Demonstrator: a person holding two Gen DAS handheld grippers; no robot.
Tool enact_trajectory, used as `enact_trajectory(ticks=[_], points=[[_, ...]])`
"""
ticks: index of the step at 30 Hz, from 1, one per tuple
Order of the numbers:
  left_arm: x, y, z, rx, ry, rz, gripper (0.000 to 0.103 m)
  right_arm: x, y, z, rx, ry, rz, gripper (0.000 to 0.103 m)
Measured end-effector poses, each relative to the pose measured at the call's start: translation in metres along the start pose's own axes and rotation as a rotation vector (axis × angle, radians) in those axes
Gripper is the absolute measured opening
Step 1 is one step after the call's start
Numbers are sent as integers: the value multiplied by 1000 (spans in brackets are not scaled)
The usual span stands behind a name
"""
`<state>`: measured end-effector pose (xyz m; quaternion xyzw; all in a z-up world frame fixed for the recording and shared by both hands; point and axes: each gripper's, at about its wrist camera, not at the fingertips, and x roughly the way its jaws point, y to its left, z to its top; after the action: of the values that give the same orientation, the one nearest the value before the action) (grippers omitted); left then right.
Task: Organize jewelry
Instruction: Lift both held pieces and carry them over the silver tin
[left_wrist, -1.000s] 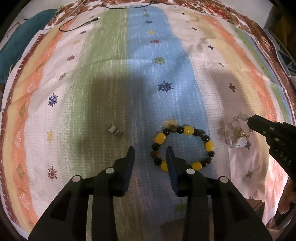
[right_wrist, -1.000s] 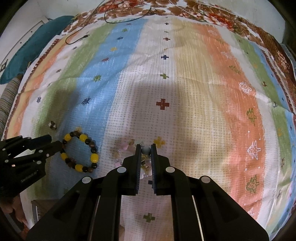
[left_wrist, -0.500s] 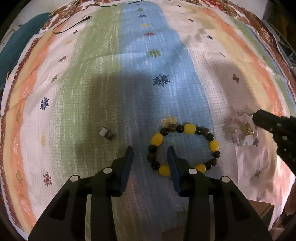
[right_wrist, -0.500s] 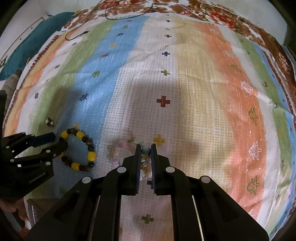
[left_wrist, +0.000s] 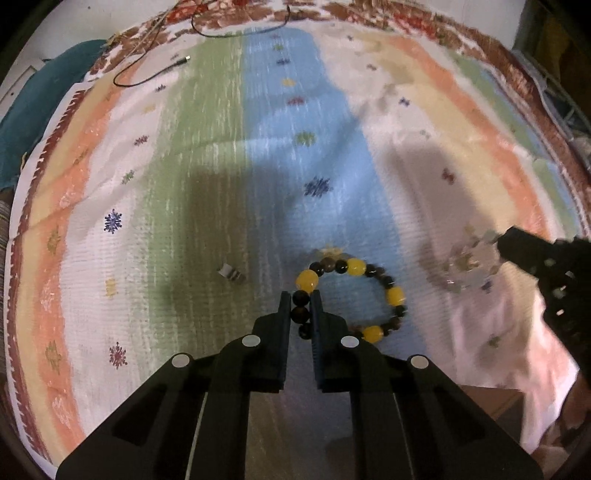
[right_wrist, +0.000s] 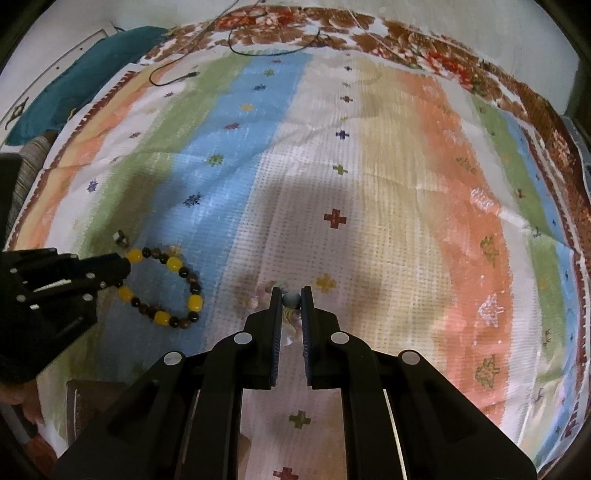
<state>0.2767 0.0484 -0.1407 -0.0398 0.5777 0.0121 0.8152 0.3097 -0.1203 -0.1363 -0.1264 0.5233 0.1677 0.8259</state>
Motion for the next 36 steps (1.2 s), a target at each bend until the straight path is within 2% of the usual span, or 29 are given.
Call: enact_trajectory(ticks=[6, 16, 36], points=[[-34, -5, -4, -3, -60, -40, 9, -18, 4, -4, 5, -27, 21, 11], [-84, -9, -13, 16, -157, -16, 9, -49, 18, -8, -15, -86, 59, 11], [-140, -11, -41, -14, -263, -87, 9, -102, 20, -30, -10, -174, 112, 11]])
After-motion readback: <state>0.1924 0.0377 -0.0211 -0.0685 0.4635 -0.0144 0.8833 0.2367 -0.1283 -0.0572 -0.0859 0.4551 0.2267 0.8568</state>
